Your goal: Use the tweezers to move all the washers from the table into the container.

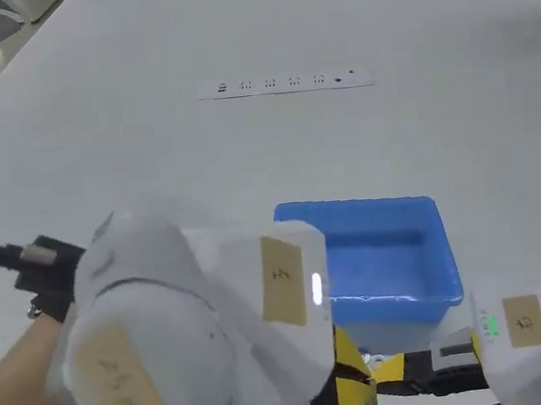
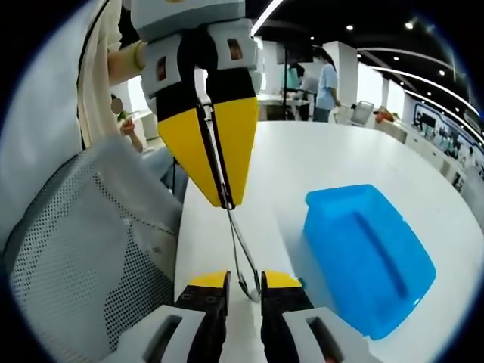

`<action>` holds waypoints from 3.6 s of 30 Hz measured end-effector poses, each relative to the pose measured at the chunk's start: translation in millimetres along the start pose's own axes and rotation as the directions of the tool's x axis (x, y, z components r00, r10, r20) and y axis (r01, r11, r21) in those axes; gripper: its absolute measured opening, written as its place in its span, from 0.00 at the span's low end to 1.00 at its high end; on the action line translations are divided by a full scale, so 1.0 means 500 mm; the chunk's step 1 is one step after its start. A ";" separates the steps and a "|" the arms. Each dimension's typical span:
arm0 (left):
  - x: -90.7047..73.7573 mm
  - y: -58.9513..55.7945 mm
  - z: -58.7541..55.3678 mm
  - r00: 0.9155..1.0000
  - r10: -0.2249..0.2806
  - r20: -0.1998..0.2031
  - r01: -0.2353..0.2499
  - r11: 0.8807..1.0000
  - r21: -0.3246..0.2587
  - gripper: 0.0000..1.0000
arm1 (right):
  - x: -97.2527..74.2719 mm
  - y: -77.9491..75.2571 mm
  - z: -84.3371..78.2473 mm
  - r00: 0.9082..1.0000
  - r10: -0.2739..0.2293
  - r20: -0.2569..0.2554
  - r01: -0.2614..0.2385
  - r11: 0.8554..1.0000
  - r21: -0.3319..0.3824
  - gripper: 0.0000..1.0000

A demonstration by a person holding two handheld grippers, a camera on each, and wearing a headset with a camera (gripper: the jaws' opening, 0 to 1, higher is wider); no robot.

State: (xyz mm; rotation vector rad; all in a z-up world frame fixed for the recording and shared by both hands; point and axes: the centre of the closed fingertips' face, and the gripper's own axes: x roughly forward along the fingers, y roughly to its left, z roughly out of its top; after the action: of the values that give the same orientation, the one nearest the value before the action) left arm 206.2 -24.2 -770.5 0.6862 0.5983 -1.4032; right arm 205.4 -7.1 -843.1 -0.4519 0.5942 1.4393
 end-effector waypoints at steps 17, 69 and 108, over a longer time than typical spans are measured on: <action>-0.028 0.010 -0.014 0.934 0.274 0.230 -0.131 0.860 -0.492 0.21 | -0.016 -0.027 0.031 0.997 -0.027 0.069 0.017 0.991 0.136 0.02; -0.098 0.014 -0.127 0.661 0.746 0.079 -0.559 0.560 -0.611 0.92 | -0.118 -0.299 0.024 0.920 -0.378 0.102 0.281 0.819 0.500 0.03; -0.096 0.009 -0.123 0.674 0.735 0.074 -0.556 0.571 -0.604 0.87 | -0.135 -0.145 0.115 0.925 -0.271 0.266 0.155 0.908 0.389 0.03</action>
State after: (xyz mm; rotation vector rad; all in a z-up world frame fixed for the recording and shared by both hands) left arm 208.1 53.5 -776.3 0.1568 0.3755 -0.5500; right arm 281.4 -30.4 -760.9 0.0103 0.5162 1.1252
